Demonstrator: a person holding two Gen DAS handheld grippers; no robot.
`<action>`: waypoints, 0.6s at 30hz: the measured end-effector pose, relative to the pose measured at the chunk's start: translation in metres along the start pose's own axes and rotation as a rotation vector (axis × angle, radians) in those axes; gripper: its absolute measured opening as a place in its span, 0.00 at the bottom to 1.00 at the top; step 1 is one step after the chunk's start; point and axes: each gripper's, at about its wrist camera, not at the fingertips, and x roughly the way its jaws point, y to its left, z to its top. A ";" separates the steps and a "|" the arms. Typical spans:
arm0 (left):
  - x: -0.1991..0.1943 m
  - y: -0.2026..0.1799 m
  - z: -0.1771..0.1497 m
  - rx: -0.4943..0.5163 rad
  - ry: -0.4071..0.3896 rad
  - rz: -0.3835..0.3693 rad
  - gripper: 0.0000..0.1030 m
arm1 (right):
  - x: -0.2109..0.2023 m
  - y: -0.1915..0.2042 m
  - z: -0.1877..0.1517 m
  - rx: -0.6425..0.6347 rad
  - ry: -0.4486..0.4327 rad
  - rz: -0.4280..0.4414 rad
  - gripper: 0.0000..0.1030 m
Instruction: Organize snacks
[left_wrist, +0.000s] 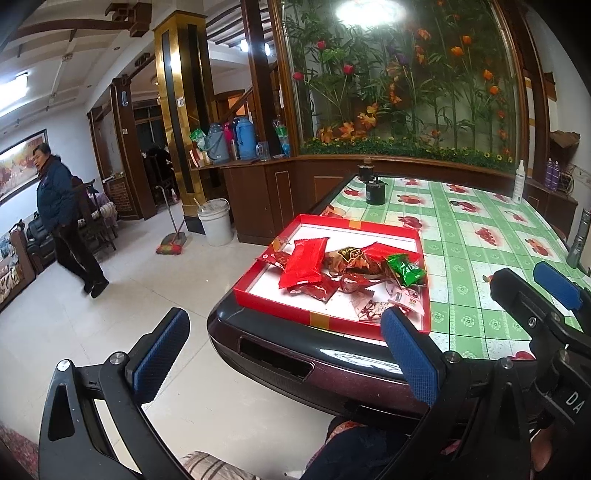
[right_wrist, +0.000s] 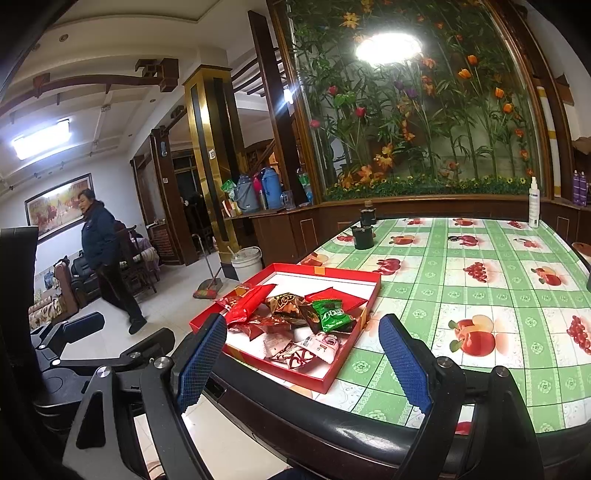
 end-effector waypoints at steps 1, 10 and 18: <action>-0.001 0.001 0.000 -0.003 -0.005 -0.002 1.00 | 0.000 0.000 0.000 0.001 0.001 0.000 0.83; 0.002 0.004 -0.002 -0.015 0.001 0.002 1.00 | -0.001 0.002 0.002 0.001 -0.003 0.000 0.83; 0.005 0.004 -0.003 -0.014 0.015 0.004 1.00 | -0.001 0.004 0.002 0.003 -0.004 -0.001 0.83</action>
